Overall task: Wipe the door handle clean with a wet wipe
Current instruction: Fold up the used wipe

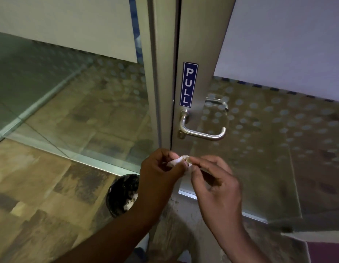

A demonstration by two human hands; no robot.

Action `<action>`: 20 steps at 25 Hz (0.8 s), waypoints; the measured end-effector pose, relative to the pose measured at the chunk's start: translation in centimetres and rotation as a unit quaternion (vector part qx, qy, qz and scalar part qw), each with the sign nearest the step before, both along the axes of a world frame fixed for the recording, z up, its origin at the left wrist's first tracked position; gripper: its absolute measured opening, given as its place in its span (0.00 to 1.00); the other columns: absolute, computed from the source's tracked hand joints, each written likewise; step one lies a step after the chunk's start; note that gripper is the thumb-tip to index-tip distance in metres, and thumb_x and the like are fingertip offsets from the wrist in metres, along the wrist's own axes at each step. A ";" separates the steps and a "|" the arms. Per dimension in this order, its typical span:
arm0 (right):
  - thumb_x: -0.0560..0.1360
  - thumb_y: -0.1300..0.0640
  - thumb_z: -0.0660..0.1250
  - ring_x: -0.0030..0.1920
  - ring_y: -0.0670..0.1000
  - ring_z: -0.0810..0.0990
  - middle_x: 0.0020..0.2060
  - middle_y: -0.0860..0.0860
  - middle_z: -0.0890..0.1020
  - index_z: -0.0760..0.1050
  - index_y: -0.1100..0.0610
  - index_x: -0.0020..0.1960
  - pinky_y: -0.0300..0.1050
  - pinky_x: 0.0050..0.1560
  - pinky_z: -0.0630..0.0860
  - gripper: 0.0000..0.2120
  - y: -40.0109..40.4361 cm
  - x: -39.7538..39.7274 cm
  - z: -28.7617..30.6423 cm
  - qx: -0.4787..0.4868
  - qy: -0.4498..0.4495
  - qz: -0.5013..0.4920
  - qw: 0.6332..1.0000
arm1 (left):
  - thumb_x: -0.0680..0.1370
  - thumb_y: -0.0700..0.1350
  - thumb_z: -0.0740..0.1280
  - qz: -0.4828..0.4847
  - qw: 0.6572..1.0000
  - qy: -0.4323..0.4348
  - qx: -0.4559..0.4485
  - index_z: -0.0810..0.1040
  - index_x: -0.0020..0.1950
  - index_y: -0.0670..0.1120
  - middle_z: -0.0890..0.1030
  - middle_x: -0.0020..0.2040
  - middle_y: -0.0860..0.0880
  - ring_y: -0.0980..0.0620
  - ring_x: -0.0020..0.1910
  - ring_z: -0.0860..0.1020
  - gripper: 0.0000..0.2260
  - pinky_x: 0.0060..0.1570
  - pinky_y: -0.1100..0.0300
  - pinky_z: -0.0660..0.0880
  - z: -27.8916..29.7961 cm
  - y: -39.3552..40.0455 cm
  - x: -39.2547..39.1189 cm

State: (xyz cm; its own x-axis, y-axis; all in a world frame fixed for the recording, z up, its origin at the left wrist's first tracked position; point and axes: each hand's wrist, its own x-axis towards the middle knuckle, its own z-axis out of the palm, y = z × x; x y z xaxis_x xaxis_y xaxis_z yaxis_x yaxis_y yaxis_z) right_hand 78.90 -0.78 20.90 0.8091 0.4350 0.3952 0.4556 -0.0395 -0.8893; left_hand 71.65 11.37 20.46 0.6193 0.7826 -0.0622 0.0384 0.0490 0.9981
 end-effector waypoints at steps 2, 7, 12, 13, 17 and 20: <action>0.78 0.62 0.73 0.53 0.48 0.87 0.52 0.45 0.85 0.86 0.52 0.60 0.45 0.52 0.84 0.12 0.5 -0.8 -0.8 -0.005 -0.002 0.025 1.000 | 0.81 0.33 0.75 0.014 0.993 -0.026 -0.111 0.87 0.48 0.38 0.89 0.44 0.44 0.49 0.44 0.88 0.03 0.44 0.62 0.84 -0.2 -0.4 -0.9; 0.79 0.62 0.73 0.55 0.40 0.87 0.56 0.39 0.86 0.70 0.44 0.73 0.29 0.53 0.80 0.27 2.0 -3.1 -2.7 0.004 0.099 0.109 0.989 | 0.84 0.41 0.72 0.027 0.955 -0.087 -0.281 0.91 0.54 0.43 0.90 0.52 0.39 0.46 0.52 0.90 0.08 0.48 0.62 0.85 -0.7 -0.4 -4.5; 0.81 0.52 0.70 0.58 0.43 0.86 0.56 0.41 0.86 0.81 0.36 0.63 0.31 0.54 0.78 0.14 5.6 -4.9 -3.2 -0.020 0.139 0.166 0.976 | 0.68 0.40 0.80 0.133 0.952 -0.069 -0.269 0.89 0.44 0.44 0.88 0.44 0.40 0.42 0.45 0.87 0.06 0.44 0.55 0.85 -2.1 2.1 -7.9; 0.81 0.52 0.70 0.59 0.42 0.85 0.56 0.41 0.86 0.83 0.37 0.59 0.32 0.55 0.78 0.12 6.6 -5.2 -3.3 -0.034 0.142 0.195 0.970 | 0.67 0.40 0.80 0.141 0.962 -0.054 -0.226 0.85 0.45 0.43 0.87 0.44 0.38 0.41 0.46 0.86 0.09 0.47 0.52 0.84 -2.6 2.9 -8.8; 0.76 0.64 0.77 0.55 0.44 0.86 0.51 0.44 0.87 0.88 0.47 0.49 0.49 0.59 0.83 0.11 11.1 -6.4 -4.1 -0.084 0.172 0.203 0.960 | 0.75 0.26 0.77 0.124 0.986 -0.033 -0.102 0.74 0.49 0.40 0.87 0.44 0.41 0.47 0.44 0.87 0.16 0.44 0.57 0.84 -3.9 6.2 -11.5; 0.74 0.65 0.77 0.52 0.44 0.86 0.49 0.45 0.87 0.87 0.51 0.48 0.47 0.56 0.84 0.10 14.2 -7.1 -4.6 -0.091 0.113 0.180 0.973 | 0.77 0.18 0.70 0.094 0.990 -0.037 -0.096 0.77 0.53 0.40 0.90 0.49 0.46 0.49 0.49 0.88 0.17 0.52 0.58 0.85 -4.4 9.3 -13.6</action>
State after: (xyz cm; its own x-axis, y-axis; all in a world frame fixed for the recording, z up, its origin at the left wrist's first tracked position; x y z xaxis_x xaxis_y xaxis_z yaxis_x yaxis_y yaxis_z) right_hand 71.82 13.40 16.33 0.6485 0.7524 0.1152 0.2637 -0.0801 -0.9613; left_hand 58.04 20.67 16.10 0.4717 0.8630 -0.1811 -0.0620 0.2373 0.9695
